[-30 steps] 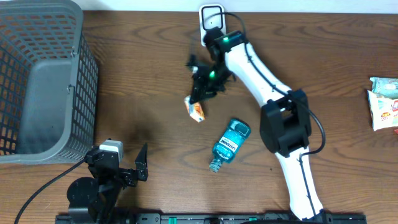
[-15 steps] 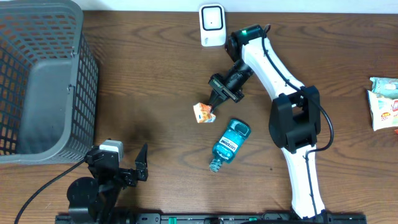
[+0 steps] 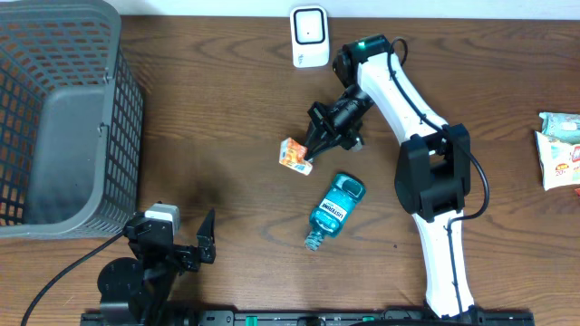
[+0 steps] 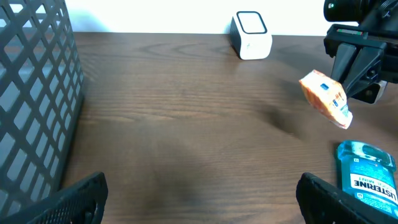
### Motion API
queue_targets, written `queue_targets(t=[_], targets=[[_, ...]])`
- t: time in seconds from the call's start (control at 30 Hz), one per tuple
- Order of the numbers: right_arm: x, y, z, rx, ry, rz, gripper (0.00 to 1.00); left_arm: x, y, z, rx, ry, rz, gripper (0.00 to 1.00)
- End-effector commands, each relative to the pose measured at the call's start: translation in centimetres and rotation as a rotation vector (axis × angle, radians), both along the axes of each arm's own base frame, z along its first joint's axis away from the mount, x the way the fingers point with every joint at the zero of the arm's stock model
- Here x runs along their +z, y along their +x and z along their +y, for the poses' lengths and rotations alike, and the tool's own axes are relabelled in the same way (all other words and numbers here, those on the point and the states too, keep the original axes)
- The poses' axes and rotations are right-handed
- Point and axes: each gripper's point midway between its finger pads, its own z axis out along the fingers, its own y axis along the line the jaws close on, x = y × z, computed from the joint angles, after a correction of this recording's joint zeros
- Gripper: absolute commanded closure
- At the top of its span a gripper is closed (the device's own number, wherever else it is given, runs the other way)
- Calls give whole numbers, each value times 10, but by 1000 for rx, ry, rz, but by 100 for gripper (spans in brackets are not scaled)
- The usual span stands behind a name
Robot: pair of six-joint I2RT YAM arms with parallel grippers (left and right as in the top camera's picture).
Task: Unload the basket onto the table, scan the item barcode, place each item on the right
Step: 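Hold the Kleenex pack in front of the white scanner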
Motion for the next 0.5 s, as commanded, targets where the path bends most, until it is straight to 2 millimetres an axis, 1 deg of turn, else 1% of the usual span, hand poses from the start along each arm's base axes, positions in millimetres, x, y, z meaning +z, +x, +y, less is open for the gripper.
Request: queue_targets(t=[0.0, 0.03, 0.07, 0.1, 0.13, 0.2, 0.23, 0.3, 0.37, 0.4, 0.47], targets=[[-21, 1, -27, 94, -152, -84, 99, 5, -1, -1, -12, 8, -16, 3], [-29, 3, -39, 160, -197, -134, 99, 5, -1, -1, -12, 8, -16, 3], [-33, 4, -46, 203, -224, -168, 99, 5, -1, -1, -12, 8, -16, 3], [-38, 9, -51, 249, -239, -217, 99, 5, -1, -1, -12, 8, -16, 3], [-41, 15, -50, 283, -221, -268, 99, 5, -1, -1, -12, 8, -16, 3], [-46, 36, -40, 369, -122, -439, 99, 5, -1, -1, -12, 8, -16, 3], [-48, 51, -33, 400, -75, -536, 99, 5, -1, -1, -12, 8, -16, 3], [-50, 75, -23, 426, -37, -677, 99, 5, -1, -1, -12, 8, -16, 3], [-50, 96, -14, 419, -16, -780, 99, 5, -1, -1, -12, 8, -16, 3], [-47, 103, -9, 404, 3, -814, 99, 5, -1, -1, -12, 8, -16, 3], [-42, 125, 2, 370, 31, -912, 99, 5, -1, -1, -12, 8, -16, 3]])
